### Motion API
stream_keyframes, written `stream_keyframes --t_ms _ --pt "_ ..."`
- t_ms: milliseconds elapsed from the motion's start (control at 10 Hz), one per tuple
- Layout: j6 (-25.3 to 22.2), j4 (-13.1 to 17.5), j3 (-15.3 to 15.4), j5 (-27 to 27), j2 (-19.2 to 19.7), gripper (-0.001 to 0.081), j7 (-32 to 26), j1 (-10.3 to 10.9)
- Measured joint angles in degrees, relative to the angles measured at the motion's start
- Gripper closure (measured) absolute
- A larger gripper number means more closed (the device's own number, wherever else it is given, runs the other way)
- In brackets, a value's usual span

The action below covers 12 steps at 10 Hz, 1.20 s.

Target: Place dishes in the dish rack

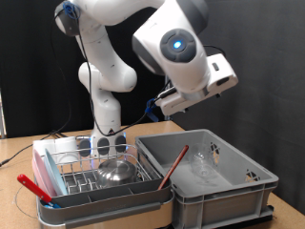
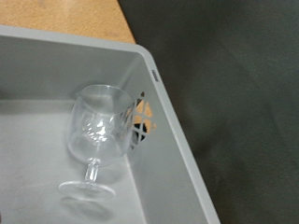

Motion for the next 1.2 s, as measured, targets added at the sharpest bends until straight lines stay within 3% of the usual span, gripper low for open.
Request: stream_keyframes --t_ms 400,500,600,700,900,1100,1200 --pt "3.17 -1.04 0.23 -8.92 -3.87 -0.0003 1.36 2.35" --pt "3.24 -1.15 0.24 -8.18 -3.87 -0.0003 1.35 2.28" --pt "6.34 -2.38 0.4 -4.35 -4.3 -0.0003 3.68 1.78" --pt "12.34 -5.57 1.13 1.33 -6.03 -0.0003 6.85 0.6" --pt "22.98 -12.66 3.6 11.75 -12.74 -0.0003 11.31 -1.64" --pt "28.53 -18.23 4.69 15.48 -22.46 -0.0003 16.36 -2.5" --pt "30.31 -21.93 4.5 15.5 -31.42 -0.0003 17.34 -3.77"
